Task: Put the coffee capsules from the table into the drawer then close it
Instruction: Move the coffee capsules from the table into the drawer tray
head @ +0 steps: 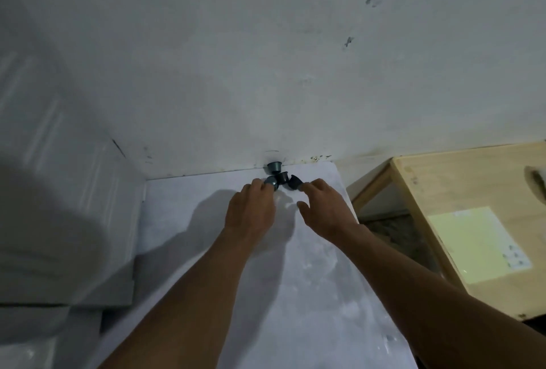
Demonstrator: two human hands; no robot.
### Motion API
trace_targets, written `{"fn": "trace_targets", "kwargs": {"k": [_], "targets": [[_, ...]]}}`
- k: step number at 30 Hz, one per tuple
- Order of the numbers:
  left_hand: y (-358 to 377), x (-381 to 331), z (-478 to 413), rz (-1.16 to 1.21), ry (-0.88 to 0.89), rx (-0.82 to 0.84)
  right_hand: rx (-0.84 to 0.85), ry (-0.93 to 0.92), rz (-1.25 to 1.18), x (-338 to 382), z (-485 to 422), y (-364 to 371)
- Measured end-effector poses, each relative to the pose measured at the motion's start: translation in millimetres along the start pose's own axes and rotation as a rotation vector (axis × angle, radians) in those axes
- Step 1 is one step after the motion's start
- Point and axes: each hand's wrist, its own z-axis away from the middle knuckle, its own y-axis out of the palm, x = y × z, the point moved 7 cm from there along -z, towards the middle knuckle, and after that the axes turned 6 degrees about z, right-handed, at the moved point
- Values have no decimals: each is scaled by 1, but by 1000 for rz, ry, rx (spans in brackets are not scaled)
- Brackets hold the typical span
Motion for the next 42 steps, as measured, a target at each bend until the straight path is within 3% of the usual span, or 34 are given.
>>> {"fn": "trace_targets", "kwargs": {"k": [13, 23, 32, 42], "targets": [[55, 19, -64, 131, -148, 121, 85, 90, -76, -13, -85, 43], [62, 28, -67, 245, -189, 73, 101, 141, -111, -16, -93, 56], [58, 38, -36, 242, -258, 166, 157, 126, -81, -19, -65, 64], [-5, 7, 20, 418, -355, -25, 91, 47, -60, -7, -2, 14]]}}
